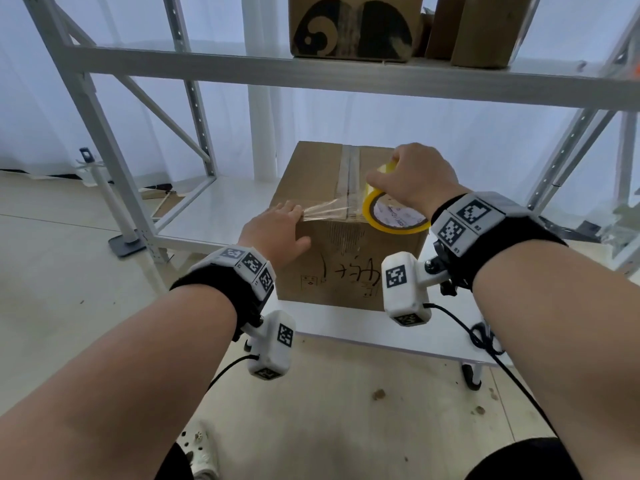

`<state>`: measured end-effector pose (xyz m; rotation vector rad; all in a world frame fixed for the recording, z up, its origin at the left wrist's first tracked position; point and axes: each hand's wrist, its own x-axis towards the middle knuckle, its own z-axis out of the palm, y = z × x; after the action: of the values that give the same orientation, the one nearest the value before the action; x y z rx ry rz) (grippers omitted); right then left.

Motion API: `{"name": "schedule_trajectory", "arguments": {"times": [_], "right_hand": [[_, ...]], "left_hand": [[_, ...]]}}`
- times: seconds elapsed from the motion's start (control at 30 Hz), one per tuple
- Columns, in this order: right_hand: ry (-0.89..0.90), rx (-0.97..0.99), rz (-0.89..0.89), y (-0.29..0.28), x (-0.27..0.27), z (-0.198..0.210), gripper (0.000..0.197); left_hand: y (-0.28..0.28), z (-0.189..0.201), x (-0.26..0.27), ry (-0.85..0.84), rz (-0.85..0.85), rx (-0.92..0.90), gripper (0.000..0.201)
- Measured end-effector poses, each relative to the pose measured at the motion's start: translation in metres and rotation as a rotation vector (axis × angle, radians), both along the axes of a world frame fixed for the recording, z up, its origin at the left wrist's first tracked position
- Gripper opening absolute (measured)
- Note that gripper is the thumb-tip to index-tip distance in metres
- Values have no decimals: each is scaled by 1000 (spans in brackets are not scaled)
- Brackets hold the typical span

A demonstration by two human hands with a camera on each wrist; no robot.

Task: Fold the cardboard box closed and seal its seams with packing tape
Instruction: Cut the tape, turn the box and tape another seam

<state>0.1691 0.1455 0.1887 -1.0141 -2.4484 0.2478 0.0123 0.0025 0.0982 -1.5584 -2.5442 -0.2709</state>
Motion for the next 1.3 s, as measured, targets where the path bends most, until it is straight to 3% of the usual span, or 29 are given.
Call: {"name": "schedule_trajectory", "arguments": {"times": [0.33, 0.5, 0.73, 0.87, 1.03, 1.2, 1.3], "right_hand": [[-106, 95, 5, -6, -9, 1, 38], [-127, 108, -4, -7, -7, 2, 40], [-119, 79, 1, -5, -7, 2, 44], [-118, 68, -7, -1, -6, 1, 49], [-134, 87, 13, -2, -6, 2, 41], [75, -63, 99, 7, 1, -2, 28], [255, -138, 97, 13, 13, -13, 40]], "left_hand": [[27, 9, 31, 54, 164, -310, 79], [7, 8, 6, 37, 78, -213, 75], [-18, 5, -17, 64, 181, -182, 78], [3, 4, 6, 39, 61, -118, 75], [27, 6, 31, 15, -161, -57, 65], [26, 8, 30, -43, -176, -56, 65], [24, 8, 30, -50, -175, -70, 67]]}}
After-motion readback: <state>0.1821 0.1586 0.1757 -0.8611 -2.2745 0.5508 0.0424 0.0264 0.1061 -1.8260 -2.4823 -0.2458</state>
